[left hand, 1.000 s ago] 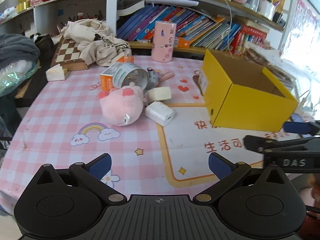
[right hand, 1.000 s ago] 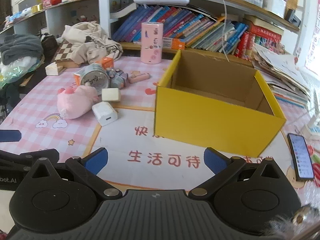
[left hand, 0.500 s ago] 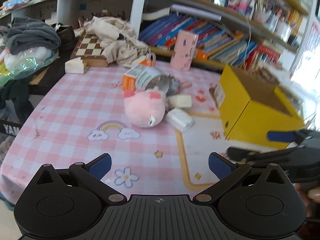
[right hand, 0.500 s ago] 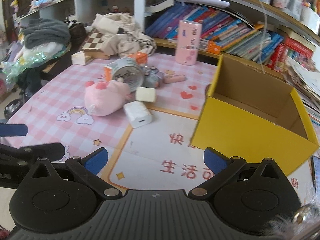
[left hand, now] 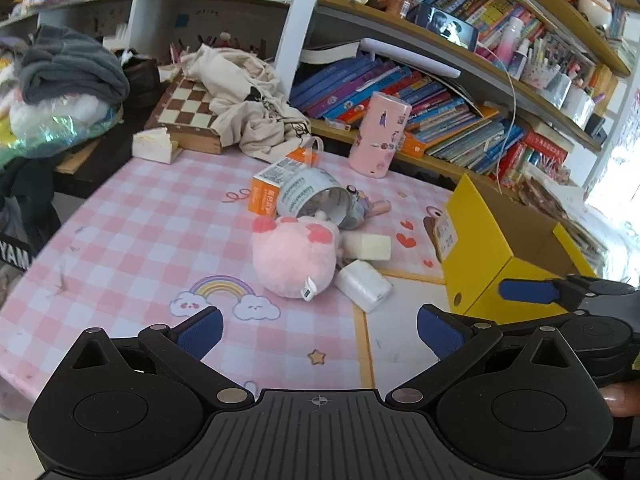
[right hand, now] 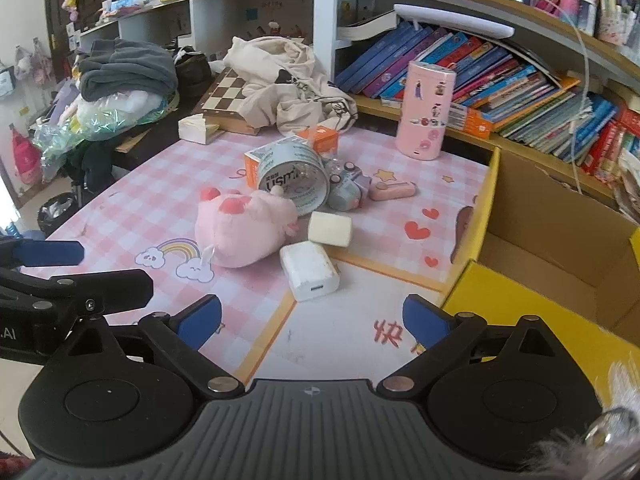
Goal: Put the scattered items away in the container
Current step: 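Move the left tool to the pink plush pig while the right tool approaches the white charger, then close the left tool on the pink pig while the right tool grasps the white charger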
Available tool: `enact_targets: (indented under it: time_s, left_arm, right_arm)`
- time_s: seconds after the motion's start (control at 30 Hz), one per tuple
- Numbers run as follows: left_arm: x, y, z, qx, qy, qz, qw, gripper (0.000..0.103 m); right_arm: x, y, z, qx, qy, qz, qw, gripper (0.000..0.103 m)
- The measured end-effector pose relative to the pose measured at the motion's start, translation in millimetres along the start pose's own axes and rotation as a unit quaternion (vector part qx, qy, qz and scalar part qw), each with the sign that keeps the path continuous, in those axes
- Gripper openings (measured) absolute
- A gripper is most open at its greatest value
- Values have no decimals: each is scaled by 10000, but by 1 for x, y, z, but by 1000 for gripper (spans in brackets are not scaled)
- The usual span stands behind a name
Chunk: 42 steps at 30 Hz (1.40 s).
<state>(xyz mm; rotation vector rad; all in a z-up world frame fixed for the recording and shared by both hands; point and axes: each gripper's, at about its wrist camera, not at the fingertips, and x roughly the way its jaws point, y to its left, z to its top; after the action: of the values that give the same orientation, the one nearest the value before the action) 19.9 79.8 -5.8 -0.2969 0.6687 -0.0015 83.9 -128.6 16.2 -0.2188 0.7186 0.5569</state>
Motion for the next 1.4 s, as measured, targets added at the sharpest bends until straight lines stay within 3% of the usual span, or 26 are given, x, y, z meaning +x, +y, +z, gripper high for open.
enact_targets:
  time_s: [0.1, 0.3, 0.47, 0.57, 0.93, 1.07, 1.23, 1.4]
  left_arm:
    - [8, -1, 4, 17, 41, -113, 9999, 103]
    - [28, 0, 10, -66, 272, 157, 9995, 103]
    - [50, 6, 16, -232, 476, 546, 9971, 103]
    - [63, 8, 21, -283, 570, 550, 9965, 103]
    - [108, -13, 38, 546, 652, 831, 9929, 103]
    - [124, -11, 43, 572, 729, 851, 9921, 103]
    - [146, -4, 50, 454, 994, 788, 9909, 103]
    - [158, -5, 49, 587, 1121, 936, 9875, 103]
  right_arm:
    - [12, -2, 6, -87, 81, 95, 9999, 91]
    - [34, -8, 13, -189, 285, 245, 9991, 80]
    - [55, -15, 16, -289, 485, 375, 9977, 78]
    - [65, -18, 17, -375, 520, 509, 9966, 78]
    - [102, -27, 23, -406, 628, 747, 9944, 78]
    - [116, -28, 25, -399, 725, 845, 9930, 77]
    - [127, -26, 25, -484, 813, 963, 9908, 66]
    - [134, -28, 26, -449, 847, 961, 9907, 64]
